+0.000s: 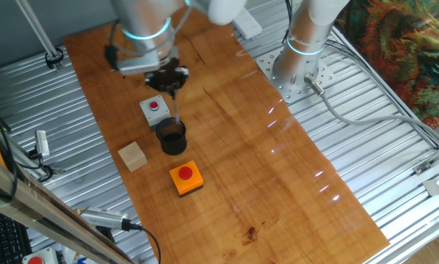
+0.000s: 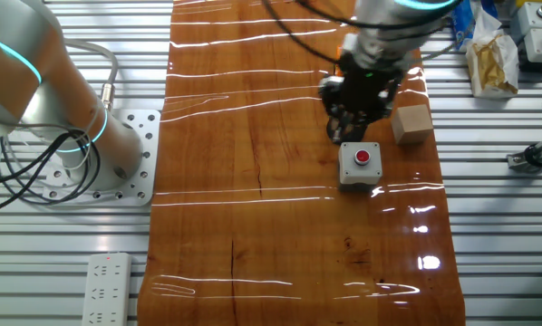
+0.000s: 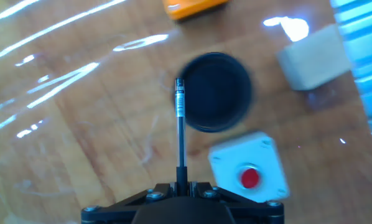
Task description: Put the pen into the pen holder
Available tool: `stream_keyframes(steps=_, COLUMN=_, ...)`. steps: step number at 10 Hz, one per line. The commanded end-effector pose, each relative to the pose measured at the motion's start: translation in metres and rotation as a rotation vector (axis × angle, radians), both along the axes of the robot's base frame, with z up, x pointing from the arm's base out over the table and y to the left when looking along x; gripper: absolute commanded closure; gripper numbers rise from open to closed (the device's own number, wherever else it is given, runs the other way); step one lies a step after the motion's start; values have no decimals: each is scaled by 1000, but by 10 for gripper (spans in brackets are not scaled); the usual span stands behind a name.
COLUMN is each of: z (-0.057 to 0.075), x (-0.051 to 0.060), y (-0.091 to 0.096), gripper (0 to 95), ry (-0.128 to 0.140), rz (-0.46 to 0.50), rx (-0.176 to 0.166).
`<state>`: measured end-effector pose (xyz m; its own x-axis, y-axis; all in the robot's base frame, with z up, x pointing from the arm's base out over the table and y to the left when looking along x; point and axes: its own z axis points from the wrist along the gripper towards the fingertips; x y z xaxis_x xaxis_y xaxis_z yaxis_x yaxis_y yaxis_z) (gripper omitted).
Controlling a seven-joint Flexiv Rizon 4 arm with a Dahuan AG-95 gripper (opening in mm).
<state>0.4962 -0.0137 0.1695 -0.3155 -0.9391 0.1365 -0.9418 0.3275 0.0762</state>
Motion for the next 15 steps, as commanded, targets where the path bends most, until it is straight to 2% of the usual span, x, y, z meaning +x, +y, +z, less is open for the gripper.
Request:
stream_keyframes(steps=1, z=-19, x=17, y=-8, gripper=950, ry=-1, rz=-17, rx=-51)
stream_keyframes(steps=3, z=-32, x=21, y=-12, gripper=950, ry=0, rz=-19, rx=-63)
stream_keyframes(steps=4, z=-40, x=23, y=-13, gripper=950, ry=8, rz=-25, rx=-77)
stream_keyframes(steps=5, z=-41, x=24, y=-13, gripper=950, ry=21, rz=-34, rx=-85)
stream_keyframes(steps=10, z=-40, x=24, y=-8, gripper=950, ry=95, rz=-55, rx=-161)
stream_keyframes(steps=12, z=-33, x=22, y=6, gripper=950, ry=105, rz=-57, rx=-187)
stream_keyframes(steps=13, z=-25, x=17, y=16, gripper=950, ry=112, rz=-60, rx=-222)
stream_keyframes(steps=15, z=-21, x=13, y=24, gripper=950, ry=122, rz=-56, rx=-255)
